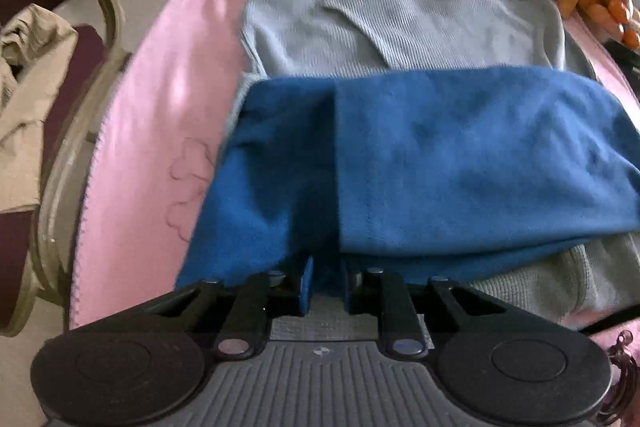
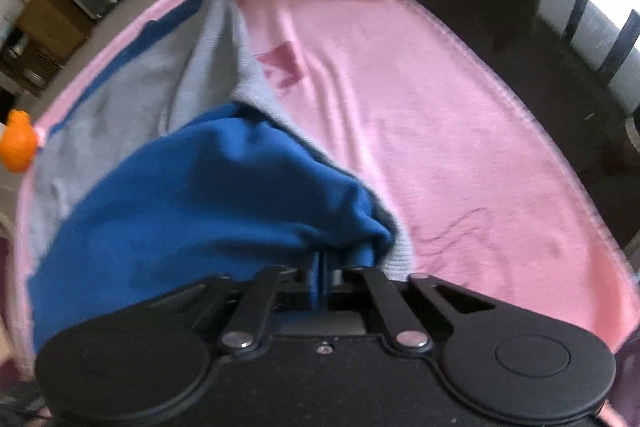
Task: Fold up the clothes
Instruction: 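Press the blue shirt flat with both grippers along the sweatshirt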
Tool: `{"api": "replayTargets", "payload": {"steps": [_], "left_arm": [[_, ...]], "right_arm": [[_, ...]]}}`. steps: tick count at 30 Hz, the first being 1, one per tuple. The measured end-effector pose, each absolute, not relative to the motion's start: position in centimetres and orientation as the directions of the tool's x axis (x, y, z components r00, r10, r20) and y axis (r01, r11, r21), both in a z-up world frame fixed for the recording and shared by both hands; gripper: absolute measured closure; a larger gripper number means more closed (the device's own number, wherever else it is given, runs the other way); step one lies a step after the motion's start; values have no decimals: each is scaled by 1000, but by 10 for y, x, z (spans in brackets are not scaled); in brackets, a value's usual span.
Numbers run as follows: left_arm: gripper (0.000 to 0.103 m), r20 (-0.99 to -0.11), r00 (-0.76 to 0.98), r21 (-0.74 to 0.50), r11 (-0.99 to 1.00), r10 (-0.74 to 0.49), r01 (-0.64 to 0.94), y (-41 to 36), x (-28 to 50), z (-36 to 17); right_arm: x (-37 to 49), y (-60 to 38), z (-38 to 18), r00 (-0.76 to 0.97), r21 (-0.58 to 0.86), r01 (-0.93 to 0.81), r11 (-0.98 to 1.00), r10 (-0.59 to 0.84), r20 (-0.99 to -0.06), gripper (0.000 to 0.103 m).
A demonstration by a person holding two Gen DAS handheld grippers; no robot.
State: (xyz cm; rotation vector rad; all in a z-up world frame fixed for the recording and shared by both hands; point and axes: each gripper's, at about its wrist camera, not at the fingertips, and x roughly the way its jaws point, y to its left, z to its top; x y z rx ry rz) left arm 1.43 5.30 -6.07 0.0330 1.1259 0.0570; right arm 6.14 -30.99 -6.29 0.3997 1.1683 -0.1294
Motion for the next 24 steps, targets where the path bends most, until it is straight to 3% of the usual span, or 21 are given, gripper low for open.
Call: {"api": "replayTargets", "payload": {"steps": [2,6,7,11,13,15,20,23,24], "left_arm": [[84,-884,462,77,997,72,-9,53,6,-52],[84,-803,595,-13,998,-46,60,58,-9,-20],[84,-782,618,-46,996,-80,71,60,-10,-14],[84,-747,650,-131,990,-139,60,60,13,-9],[86,-760,635,-147,989,-136,37,58,32,-12],[90,-783,608,-155,988,-134,17,57,52,-18],[95,-881,473,-52,997,-17,-60,60,81,-63],[93,-886,464,-15,997,21,-74,65,83,-69],[92,-886,464,-22,997,18,-80,67,83,-69]], "right_arm": [[58,-308,-58,407,214,294,931,80,-910,102],[42,-315,-39,514,303,267,915,131,-848,75],[41,-317,-34,554,360,242,901,176,-813,74],[45,-321,-19,656,534,178,827,305,-691,76],[63,-318,-21,657,585,179,791,346,-670,95],[82,-314,-29,646,631,196,751,386,-659,95],[131,-311,-80,538,740,316,593,531,-655,94],[147,-308,-104,428,664,372,648,515,-743,94],[149,-309,-106,421,630,371,683,481,-769,103]]}}
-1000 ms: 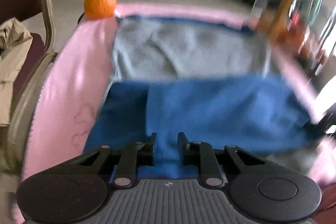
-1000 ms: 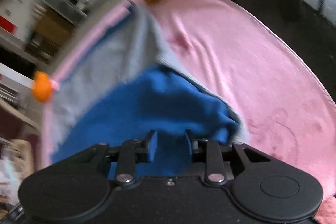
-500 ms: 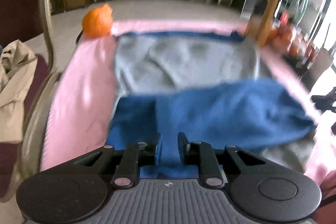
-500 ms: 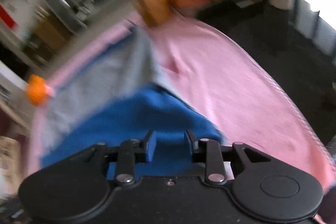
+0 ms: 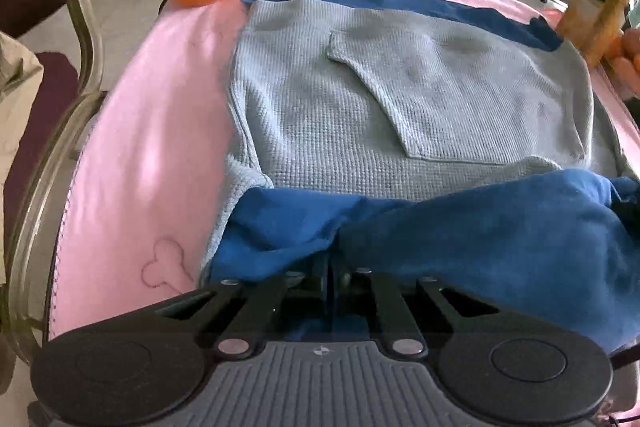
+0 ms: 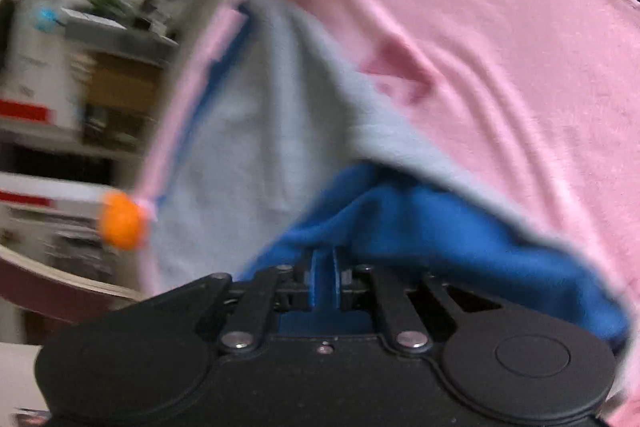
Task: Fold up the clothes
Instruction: 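Press the blue shirt flat with both grippers along the sweatshirt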
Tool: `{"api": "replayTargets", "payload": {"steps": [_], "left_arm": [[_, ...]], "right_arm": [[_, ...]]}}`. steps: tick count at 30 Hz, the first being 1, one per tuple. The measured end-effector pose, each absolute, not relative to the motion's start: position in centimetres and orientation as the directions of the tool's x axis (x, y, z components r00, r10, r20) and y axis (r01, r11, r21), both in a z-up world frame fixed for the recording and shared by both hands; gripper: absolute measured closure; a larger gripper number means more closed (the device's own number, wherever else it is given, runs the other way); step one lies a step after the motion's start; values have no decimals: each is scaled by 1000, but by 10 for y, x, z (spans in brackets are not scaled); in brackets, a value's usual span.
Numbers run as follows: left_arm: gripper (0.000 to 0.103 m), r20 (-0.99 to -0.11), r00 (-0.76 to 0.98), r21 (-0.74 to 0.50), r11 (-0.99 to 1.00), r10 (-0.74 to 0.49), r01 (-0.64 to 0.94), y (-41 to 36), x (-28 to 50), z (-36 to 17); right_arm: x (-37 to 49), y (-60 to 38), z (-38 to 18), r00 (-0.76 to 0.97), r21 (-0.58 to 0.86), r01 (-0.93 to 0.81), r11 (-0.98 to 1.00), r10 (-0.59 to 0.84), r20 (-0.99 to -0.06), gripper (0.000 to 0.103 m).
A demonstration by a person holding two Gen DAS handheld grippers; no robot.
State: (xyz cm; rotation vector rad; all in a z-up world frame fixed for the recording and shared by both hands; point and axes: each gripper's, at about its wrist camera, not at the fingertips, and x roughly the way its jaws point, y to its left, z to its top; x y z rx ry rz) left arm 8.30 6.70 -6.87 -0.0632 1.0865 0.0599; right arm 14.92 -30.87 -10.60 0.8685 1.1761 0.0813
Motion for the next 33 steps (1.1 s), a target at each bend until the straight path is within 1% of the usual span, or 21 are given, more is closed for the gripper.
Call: {"api": "replayTargets", "payload": {"steps": [4,5,8,9,10,11,12,13,15,17,18,20,22,23,25,27,30,33], "left_arm": [[92,-876,479,12,995,57,-97,67,76,-65],[93,-872,483,31,993,81,-111,67,74,-63],[93,-849,511,51,984,133,-172,75,56,-50],[93,-840,525,44,981,138,-187,77,48,-43],[93,-829,543,30,981,130,-189,78,39,-37],[93,-819,562,14,983,115,-182,77,29,-31],[88,-813,576,-9,986,89,-165,76,20,-26],[87,-811,583,-38,990,51,-138,74,12,-24],[87,-814,581,-96,992,-32,-80,67,3,-25],[86,-820,565,-125,992,-90,-23,57,4,-29],[83,-825,556,-118,993,-95,-5,51,6,-33],[82,-840,538,-81,997,-73,9,42,10,-41],[82,-854,518,-52,999,-48,6,38,16,-49],[81,-859,511,-47,999,-43,6,38,19,-53],[74,-863,503,-38,999,-37,8,38,22,-60],[72,-868,496,-40,999,-34,-2,39,24,-65],[69,-873,485,-68,997,-48,-24,44,26,-67],[67,-876,480,-74,997,-52,-28,46,23,-67]], "right_arm": [[145,-324,-100,487,594,404,696,386,-784,103],[141,-326,-100,492,602,409,686,390,-778,103],[123,-325,-89,520,616,410,673,382,-764,93],[114,-324,-81,532,620,397,677,381,-756,85],[105,-322,-73,542,628,379,680,387,-746,80],[97,-320,-66,548,633,357,686,395,-737,79],[89,-319,-61,551,636,331,697,404,-730,78],[81,-318,-55,555,637,301,710,412,-722,74],[69,-315,-51,556,640,261,723,430,-712,70],[60,-313,-50,547,643,233,729,448,-707,70],[59,-312,-53,531,642,230,731,459,-713,70],[60,-304,-59,491,633,221,742,476,-729,71],[61,-292,-59,466,608,188,771,475,-746,76],[61,-285,-58,460,594,166,787,471,-753,76],[60,-275,-55,453,581,127,804,474,-755,77],[61,-265,-55,436,569,96,817,479,-762,77],[65,-248,-66,383,511,52,858,455,-804,77],[63,-230,-67,379,417,-18,909,392,-838,81]]}}
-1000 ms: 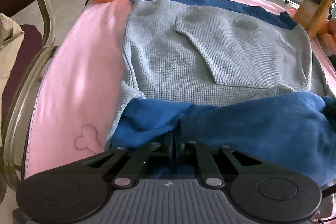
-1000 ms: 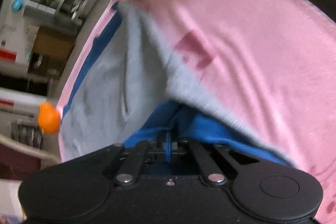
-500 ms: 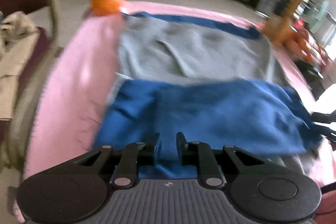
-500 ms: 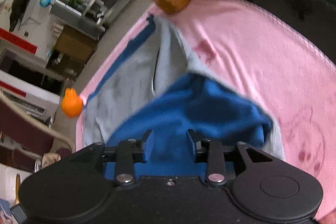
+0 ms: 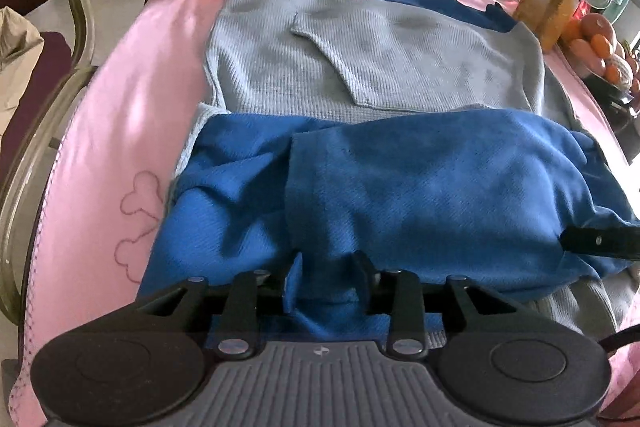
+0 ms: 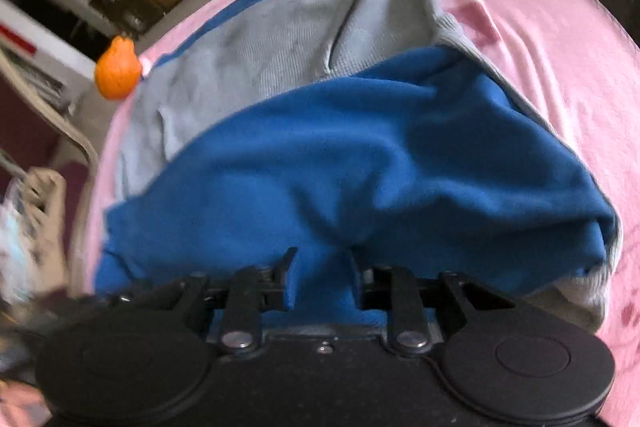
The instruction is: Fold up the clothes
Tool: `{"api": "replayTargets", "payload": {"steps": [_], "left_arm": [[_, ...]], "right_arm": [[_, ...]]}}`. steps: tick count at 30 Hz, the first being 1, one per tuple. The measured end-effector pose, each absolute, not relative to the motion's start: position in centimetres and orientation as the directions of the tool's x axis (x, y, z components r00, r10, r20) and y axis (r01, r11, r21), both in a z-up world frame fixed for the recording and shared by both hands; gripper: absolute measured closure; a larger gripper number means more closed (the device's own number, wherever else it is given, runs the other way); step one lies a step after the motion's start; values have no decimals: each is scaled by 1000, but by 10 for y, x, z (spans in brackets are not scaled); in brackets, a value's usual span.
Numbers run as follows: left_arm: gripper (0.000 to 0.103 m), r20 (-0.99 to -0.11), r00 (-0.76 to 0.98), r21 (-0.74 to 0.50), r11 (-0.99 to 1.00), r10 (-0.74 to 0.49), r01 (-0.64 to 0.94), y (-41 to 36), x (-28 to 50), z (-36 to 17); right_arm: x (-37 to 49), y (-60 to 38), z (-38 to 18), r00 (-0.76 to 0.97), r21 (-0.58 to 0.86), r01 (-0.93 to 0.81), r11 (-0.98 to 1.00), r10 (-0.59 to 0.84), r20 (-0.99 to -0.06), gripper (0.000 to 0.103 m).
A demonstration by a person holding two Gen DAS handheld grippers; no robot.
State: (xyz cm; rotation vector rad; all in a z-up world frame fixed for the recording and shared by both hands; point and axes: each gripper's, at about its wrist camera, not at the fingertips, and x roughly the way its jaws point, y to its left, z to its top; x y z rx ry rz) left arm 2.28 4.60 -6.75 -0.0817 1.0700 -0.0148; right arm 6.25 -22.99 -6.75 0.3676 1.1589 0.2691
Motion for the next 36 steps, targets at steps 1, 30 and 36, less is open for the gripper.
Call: {"api": "replayTargets", "payload": {"steps": [1,30,36], "left_arm": [[66,-877,478,-76,997,-53,-30,47,20,-68],[73,-822,564,40,980,-79,195,-23,-24,-75],[73,-767,628,-57,989,-132,138,7,-39,-39]], "right_arm": [[58,-226,-65,382,379,-45,924,367,-848,84],[11,-208,-69,395,419,-55,906,405,-825,83],[-8,-218,-55,438,425,-66,903,408,-801,70]]}}
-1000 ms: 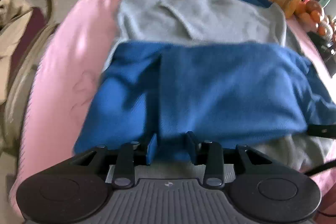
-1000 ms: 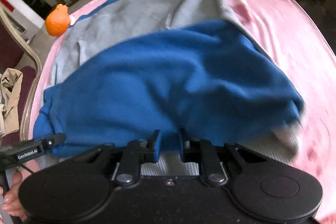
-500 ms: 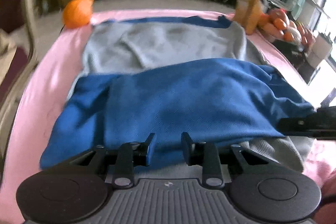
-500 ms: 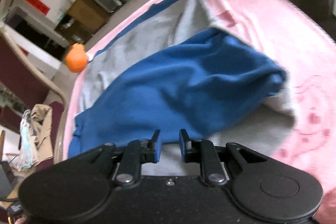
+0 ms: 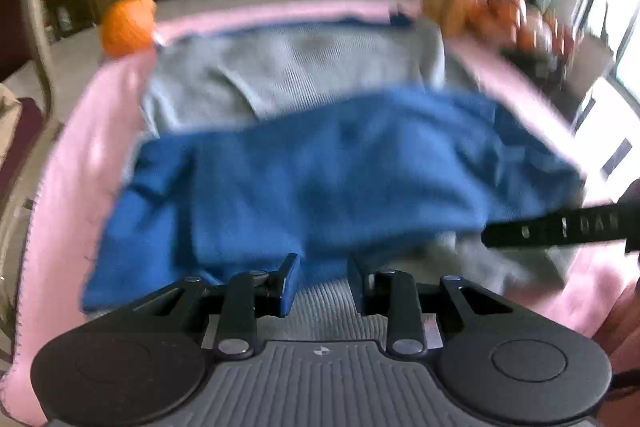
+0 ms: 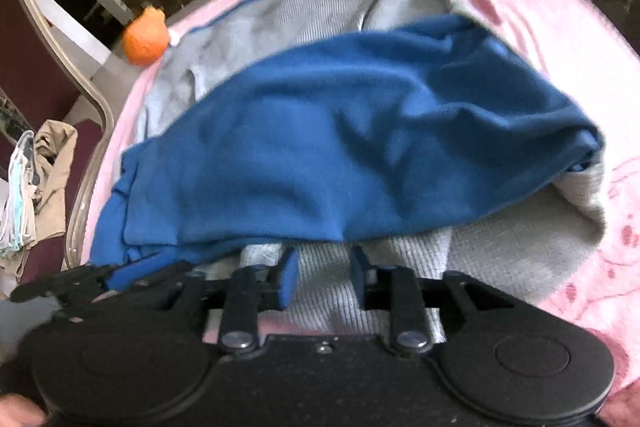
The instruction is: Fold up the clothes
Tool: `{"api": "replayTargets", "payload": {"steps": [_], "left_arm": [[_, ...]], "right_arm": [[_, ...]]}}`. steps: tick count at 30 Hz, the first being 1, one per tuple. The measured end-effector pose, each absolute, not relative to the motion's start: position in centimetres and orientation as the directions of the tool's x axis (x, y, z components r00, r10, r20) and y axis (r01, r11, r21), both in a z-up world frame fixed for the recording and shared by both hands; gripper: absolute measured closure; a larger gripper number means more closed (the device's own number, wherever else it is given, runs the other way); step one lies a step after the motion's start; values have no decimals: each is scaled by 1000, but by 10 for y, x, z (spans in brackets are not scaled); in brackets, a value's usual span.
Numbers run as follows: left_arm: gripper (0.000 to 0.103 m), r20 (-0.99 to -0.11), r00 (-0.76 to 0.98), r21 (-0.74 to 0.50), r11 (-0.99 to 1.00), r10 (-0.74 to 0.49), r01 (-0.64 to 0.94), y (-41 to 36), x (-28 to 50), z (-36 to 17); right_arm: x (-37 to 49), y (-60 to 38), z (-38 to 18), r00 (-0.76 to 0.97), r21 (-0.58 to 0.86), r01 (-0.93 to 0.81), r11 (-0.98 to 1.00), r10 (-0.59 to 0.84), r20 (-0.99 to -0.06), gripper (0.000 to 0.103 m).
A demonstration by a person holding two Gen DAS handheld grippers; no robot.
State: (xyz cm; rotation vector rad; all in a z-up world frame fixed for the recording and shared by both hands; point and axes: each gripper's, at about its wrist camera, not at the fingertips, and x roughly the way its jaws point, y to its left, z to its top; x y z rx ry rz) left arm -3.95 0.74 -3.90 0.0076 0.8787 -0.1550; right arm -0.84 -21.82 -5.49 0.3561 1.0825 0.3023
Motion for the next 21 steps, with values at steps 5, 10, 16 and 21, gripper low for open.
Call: {"api": "replayTargets", "payload": {"steps": [5,10,16,21], "left_arm": [[72,-728,676,-97,994,-109,56,47,-15,8],[59,-688,724,-91,995,-40,-32,98,43,52],[50,-722,689,-49,988,64,-143,139,148,40],[50,-776,629,-104,974,45,-199,156,216,-10]], "right_arm": [[-6,-234,-1,549,525,-86,847,480,-684,69],[35,-242,76,665,511,-152,846,471,-580,60],[133,-225,110,774,313,-166,935,321,-546,33],[239,-214,57,746,159,-110,981,187,-639,70]]}}
